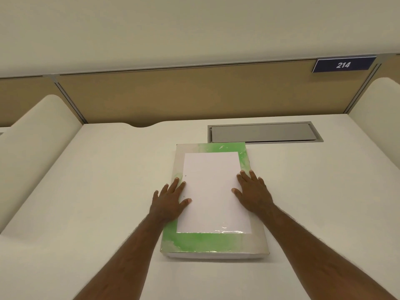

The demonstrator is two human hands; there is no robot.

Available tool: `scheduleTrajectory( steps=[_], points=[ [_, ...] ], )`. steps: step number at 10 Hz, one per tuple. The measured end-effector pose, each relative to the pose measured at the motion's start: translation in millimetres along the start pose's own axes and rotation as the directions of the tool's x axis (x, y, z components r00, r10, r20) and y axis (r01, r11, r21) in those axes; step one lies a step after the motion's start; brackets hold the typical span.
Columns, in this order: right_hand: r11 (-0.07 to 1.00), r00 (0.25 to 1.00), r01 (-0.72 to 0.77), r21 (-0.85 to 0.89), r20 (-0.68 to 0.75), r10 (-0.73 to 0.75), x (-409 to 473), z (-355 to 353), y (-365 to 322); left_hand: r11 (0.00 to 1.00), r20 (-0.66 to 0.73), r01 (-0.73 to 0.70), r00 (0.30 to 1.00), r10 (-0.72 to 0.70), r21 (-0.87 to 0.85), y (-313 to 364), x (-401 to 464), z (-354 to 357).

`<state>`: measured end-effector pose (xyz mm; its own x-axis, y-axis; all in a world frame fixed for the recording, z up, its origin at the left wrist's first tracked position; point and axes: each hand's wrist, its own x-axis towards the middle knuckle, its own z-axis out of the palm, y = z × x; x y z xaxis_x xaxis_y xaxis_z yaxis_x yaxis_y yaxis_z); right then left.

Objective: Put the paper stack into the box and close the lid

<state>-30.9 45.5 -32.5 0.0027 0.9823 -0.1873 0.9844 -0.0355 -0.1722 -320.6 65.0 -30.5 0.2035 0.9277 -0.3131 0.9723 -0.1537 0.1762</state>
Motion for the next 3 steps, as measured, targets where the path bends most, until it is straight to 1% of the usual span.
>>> scheduleTrajectory(
  steps=[1, 2, 3],
  points=[
    [1.000, 1.000, -0.002, -0.029, 0.022, 0.003, 2.2, -5.8, -0.9, 1.000, 0.039, 0.006, 0.999, -0.006, 0.004, 0.8, 1.0, -6.7],
    [0.995, 1.000, -0.003, -0.099, 0.018, 0.005, 0.6, -17.5, -3.9, 1.000, 0.052, 0.003, 0.999, -0.004, 0.017, 3.4, -2.8, -17.3],
    [0.996, 0.999, -0.001, -0.094, -0.035, -0.002, 2.4, -30.3, -8.7, 0.999, -0.017, -0.037, 0.999, 0.038, 0.013, 9.5, -2.0, -29.2]
  ],
)
